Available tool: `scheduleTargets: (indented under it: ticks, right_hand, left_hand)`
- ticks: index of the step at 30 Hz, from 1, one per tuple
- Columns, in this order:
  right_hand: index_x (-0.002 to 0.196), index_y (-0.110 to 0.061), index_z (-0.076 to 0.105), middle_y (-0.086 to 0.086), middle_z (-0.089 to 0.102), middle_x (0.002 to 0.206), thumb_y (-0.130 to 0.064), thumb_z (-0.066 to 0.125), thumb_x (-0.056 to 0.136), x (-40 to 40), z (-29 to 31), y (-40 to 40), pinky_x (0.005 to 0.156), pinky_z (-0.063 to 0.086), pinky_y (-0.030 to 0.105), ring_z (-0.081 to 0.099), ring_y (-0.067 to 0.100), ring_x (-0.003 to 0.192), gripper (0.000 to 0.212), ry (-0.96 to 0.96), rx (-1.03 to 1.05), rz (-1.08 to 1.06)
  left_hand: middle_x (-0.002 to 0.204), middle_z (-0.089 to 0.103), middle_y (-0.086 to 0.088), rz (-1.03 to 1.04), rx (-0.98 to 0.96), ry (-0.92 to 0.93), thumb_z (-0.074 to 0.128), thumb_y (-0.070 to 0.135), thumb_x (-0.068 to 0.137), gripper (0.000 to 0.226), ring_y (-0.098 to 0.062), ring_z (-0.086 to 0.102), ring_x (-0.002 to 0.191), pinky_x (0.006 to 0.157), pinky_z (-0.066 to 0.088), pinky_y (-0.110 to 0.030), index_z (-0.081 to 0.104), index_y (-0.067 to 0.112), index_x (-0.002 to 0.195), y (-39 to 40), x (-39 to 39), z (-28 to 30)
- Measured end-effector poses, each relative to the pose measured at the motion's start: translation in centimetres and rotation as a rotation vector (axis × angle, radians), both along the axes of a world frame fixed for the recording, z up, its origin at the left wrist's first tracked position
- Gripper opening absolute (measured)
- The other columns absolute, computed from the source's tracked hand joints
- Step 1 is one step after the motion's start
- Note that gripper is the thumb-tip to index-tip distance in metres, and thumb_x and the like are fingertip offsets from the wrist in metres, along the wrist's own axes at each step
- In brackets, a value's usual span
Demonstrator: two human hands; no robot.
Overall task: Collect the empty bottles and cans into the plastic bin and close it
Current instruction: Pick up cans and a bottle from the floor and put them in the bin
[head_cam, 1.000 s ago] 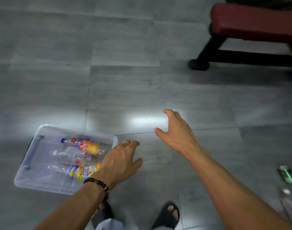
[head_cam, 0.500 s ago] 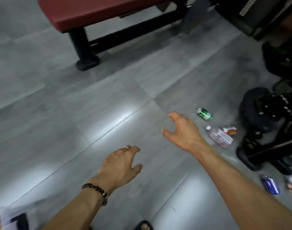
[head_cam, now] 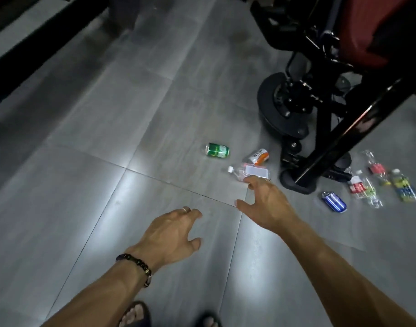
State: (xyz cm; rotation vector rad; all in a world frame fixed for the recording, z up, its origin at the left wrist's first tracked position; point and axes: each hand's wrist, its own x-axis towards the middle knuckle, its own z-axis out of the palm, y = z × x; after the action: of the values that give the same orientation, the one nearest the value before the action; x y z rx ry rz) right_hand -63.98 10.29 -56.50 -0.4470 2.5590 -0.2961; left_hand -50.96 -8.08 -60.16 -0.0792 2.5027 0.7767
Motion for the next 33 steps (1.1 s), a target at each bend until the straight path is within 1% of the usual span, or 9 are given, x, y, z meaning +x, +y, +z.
scheduleTargets:
  ticks: [5, 10, 13, 18, 21, 25, 27, 30, 33]
  right_hand:
    - [0.140, -0.021, 0.042, 0.001, 0.055, 0.137, -0.042, 0.066, 0.085, -6.5, -6.8, 4.2, 0.096, 0.041, 0.029, 0.051, 0.021, 0.124, 0.063, -0.033, -0.059, -0.149]
    - [0.141, -0.022, 0.040, 0.003, 0.053, 0.138, -0.044, 0.063, 0.085, -13.9, -16.9, 6.7, 0.099, 0.044, 0.034, 0.050, 0.024, 0.124, 0.064, -0.020, -0.007, -0.135]
    - [0.133, -0.023, 0.047, 0.005, 0.058, 0.131, -0.042, 0.066, 0.081, -18.1, -23.4, 7.1, 0.093, 0.050, 0.040, 0.056, 0.026, 0.115, 0.058, 0.009, -0.023, -0.121]
    - [0.144, -0.021, 0.033, 0.007, 0.044, 0.145, -0.056, 0.065, 0.079, -23.9, -34.5, 6.1, 0.106, 0.036, 0.042, 0.044, 0.029, 0.129, 0.080, 0.085, 0.114, 0.056]
    - [0.145, -0.023, 0.030, 0.004, 0.042, 0.146, -0.064, 0.068, 0.072, -25.7, -39.9, 6.0, 0.110, 0.031, 0.042, 0.040, 0.027, 0.132, 0.092, 0.087, 0.173, 0.184]
    - [0.139, -0.022, 0.038, 0.005, 0.051, 0.133, -0.063, 0.071, 0.062, -27.0, -43.3, 6.5, 0.104, 0.034, 0.044, 0.045, 0.028, 0.124, 0.093, 0.192, 0.220, 0.323]
    - [0.139, -0.021, 0.039, 0.007, 0.052, 0.132, -0.061, 0.072, 0.061, -27.5, -43.7, 6.6, 0.105, 0.033, 0.046, 0.042, 0.031, 0.128, 0.093, 0.211, 0.218, 0.345]
    - [0.141, -0.022, 0.037, 0.010, 0.049, 0.137, -0.064, 0.070, 0.063, -27.7, -43.6, 6.3, 0.109, 0.029, 0.045, 0.034, 0.032, 0.137, 0.094, 0.197, 0.231, 0.327]
    - [0.143, -0.024, 0.033, 0.010, 0.042, 0.146, -0.066, 0.071, 0.064, -27.7, -42.6, 6.0, 0.106, 0.032, 0.041, 0.038, 0.030, 0.135, 0.097, 0.124, 0.192, 0.199]
  left_hand:
    - [0.141, 0.045, 0.007, -0.137, -0.030, -0.031, 0.058, 0.046, 0.087, 0.064, -0.015, 0.047, 0.126, 0.103, 0.039, -0.028, 0.034, 0.027, 0.143, 2.0, -9.4, -5.9]
    - [0.137, 0.047, 0.008, -0.174, -0.045, 0.009, 0.060, 0.048, 0.083, 0.068, -0.013, 0.048, 0.124, 0.101, 0.038, -0.024, 0.035, 0.028, 0.143, 3.4, -18.8, -15.4]
    - [0.146, 0.040, 0.006, -0.194, -0.050, 0.040, 0.061, 0.054, 0.080, 0.075, -0.014, 0.041, 0.133, 0.106, 0.033, -0.025, 0.031, 0.031, 0.144, 3.2, -23.9, -22.1]
    - [0.148, 0.036, 0.000, -0.252, -0.110, 0.178, 0.066, 0.050, 0.079, 0.084, -0.020, 0.036, 0.134, 0.107, 0.035, -0.031, 0.024, 0.026, 0.148, 1.9, -31.9, -32.7]
    - [0.147, 0.036, -0.004, -0.278, -0.171, 0.290, 0.071, 0.047, 0.073, 0.090, -0.024, 0.035, 0.134, 0.110, 0.029, -0.033, 0.026, 0.020, 0.147, 1.4, -36.0, -38.0]
    - [0.149, 0.032, -0.010, -0.285, -0.318, 0.368, 0.074, 0.044, 0.067, 0.099, -0.029, 0.031, 0.137, 0.112, 0.020, -0.041, 0.024, 0.017, 0.148, 0.7, -39.4, -42.6]
    - [0.149, 0.033, -0.010, -0.247, -0.384, 0.368, 0.073, 0.039, 0.070, 0.097, -0.029, 0.032, 0.137, 0.113, 0.020, -0.042, 0.021, 0.017, 0.149, 0.5, -40.0, -43.6]
    - [0.147, 0.038, -0.009, -0.239, -0.436, 0.371, 0.067, 0.026, 0.079, 0.088, -0.028, 0.037, 0.134, 0.110, 0.024, -0.039, 0.017, 0.016, 0.151, 0.3, -40.2, -44.1]
    - [0.146, 0.038, -0.007, -0.232, -0.385, 0.347, 0.066, 0.027, 0.081, 0.087, -0.026, 0.039, 0.131, 0.107, 0.029, -0.036, 0.015, 0.017, 0.151, 0.4, -39.6, -43.4]
